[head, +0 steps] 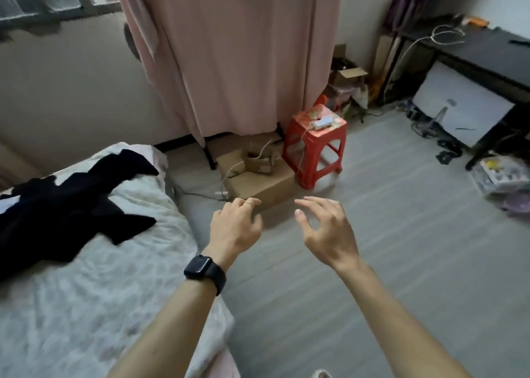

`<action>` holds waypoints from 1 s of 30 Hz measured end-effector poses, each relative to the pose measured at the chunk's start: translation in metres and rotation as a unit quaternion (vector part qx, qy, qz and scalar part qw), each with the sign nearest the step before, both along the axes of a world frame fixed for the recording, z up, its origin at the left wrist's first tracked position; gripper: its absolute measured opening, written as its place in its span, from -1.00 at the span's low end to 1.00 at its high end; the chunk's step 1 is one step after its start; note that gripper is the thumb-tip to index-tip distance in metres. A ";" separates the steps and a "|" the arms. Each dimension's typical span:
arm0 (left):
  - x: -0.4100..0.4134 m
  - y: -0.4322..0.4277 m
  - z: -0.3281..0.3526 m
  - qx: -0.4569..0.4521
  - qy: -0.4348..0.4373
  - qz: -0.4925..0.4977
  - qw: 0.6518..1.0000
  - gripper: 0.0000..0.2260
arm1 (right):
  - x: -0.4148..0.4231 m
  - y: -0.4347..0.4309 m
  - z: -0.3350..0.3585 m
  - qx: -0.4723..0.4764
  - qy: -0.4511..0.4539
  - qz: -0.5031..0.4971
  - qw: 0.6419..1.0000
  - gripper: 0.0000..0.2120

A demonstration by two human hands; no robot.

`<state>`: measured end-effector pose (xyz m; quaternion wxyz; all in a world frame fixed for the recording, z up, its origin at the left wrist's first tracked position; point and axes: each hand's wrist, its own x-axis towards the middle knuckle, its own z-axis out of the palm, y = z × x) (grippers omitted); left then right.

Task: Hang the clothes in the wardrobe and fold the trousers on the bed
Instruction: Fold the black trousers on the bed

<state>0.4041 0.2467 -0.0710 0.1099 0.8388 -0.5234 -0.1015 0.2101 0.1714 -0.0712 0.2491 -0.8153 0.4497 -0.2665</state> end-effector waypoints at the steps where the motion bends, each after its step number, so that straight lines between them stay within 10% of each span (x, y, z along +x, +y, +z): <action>1: 0.004 -0.013 0.003 0.004 -0.001 0.017 1.000 -0.60 | 0.007 -0.021 0.004 0.005 0.006 0.023 1.000 -0.74; 16: 0.151 0.015 0.017 0.042 0.012 0.292 0.955 -0.61 | 0.214 -0.084 0.011 0.027 0.053 0.321 0.945 -0.69; 30: 0.448 0.111 -0.031 0.079 0.057 0.510 0.855 -0.60 | 0.589 -0.066 -0.033 0.004 0.128 0.515 0.847 -0.64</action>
